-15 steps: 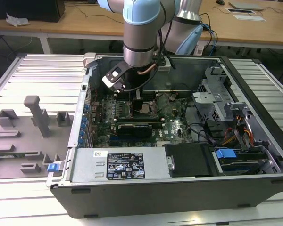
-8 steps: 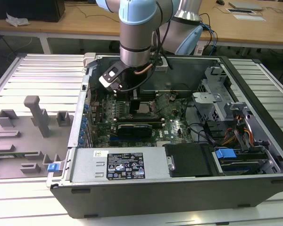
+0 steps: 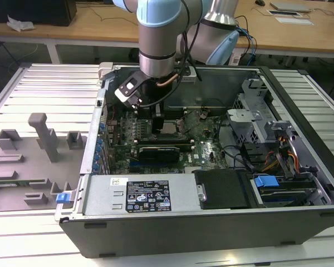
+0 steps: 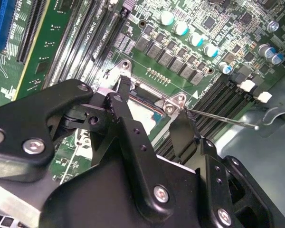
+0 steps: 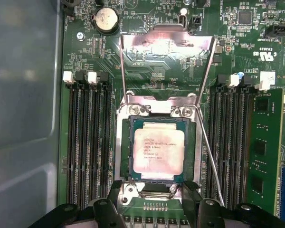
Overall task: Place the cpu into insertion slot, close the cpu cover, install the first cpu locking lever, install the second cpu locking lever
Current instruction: 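Place the cpu into insertion slot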
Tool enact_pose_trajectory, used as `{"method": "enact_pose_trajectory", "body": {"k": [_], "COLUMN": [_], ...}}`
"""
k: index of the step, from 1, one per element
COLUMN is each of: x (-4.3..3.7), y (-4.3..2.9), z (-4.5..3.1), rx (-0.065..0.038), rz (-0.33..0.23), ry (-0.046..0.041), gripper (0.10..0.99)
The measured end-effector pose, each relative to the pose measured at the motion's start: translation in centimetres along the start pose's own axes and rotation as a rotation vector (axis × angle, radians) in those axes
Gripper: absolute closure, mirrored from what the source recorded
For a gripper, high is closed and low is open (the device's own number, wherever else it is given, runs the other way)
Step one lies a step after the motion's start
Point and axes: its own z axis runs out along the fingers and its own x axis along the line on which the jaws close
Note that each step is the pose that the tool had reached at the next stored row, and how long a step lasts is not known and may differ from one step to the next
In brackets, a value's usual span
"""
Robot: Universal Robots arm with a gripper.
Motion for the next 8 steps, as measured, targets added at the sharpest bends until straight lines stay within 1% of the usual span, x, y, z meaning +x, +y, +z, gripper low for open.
{"method": "enact_pose_trajectory", "body": {"k": [2,4,8], "x": [0.01,0.0,-0.03], "y": [0.0,0.05,0.84], "z": [-0.18,-0.2,-0.19], "rx": [0.0,0.0,0.0], "rz": [0.0,0.0,0.0], "ry": [0.0,0.0,-0.0001], "gripper": [0.478,0.478,0.478]}}
